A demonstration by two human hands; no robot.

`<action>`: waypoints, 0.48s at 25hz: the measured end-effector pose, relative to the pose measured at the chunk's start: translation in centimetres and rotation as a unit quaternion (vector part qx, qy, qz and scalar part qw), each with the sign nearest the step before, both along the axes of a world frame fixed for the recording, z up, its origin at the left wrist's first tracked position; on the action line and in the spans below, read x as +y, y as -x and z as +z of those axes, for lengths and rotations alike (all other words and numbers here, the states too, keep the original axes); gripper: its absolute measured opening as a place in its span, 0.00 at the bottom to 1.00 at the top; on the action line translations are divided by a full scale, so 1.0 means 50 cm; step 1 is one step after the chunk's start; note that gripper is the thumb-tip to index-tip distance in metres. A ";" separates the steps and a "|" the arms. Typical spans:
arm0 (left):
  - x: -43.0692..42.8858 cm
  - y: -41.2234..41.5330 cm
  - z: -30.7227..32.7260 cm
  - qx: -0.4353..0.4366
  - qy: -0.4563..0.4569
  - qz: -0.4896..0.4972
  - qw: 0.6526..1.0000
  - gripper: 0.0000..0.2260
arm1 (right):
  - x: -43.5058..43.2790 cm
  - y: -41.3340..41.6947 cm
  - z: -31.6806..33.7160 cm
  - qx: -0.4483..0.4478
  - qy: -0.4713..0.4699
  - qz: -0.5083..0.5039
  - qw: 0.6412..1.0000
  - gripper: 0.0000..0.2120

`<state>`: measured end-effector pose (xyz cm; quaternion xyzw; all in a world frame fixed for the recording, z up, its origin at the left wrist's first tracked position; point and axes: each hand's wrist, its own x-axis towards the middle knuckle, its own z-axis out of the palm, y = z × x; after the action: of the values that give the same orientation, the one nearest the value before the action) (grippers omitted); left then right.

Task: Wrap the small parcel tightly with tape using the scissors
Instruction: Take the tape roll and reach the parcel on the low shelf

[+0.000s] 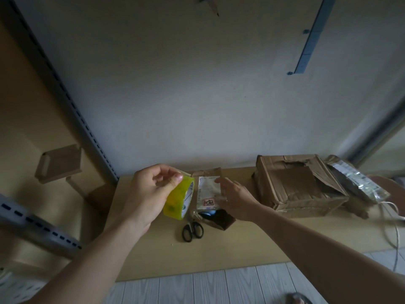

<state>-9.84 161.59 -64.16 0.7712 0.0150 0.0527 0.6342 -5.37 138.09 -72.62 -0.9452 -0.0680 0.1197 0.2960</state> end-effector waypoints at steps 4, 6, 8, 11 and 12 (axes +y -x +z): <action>-0.035 0.000 -0.016 0.023 -0.028 -0.017 0.999 0.03 | 0.021 0.038 0.072 -0.031 -0.162 0.000 0.986 0.18; -0.060 -0.001 -0.023 0.023 -0.025 -0.034 0.999 0.03 | 0.027 0.064 0.107 -0.031 -0.254 -0.027 0.966 0.12; -0.087 0.002 -0.025 0.019 -0.026 -0.052 0.998 0.03 | 0.020 0.089 0.134 -0.061 -0.298 -0.061 0.951 0.11; -0.125 0.011 -0.018 0.024 -0.010 -0.079 0.997 0.03 | -0.003 0.122 0.169 -0.104 -0.292 -0.020 0.951 0.15; -0.136 0.016 -0.015 0.028 -0.005 -0.083 0.996 0.03 | -0.009 0.130 0.177 -0.114 -0.284 -0.011 0.952 0.16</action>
<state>-10.62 154.78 -64.90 0.7739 -0.0316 -0.0220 0.6322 -11.85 137.62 -63.79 -0.8303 -0.1220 -0.0166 0.5436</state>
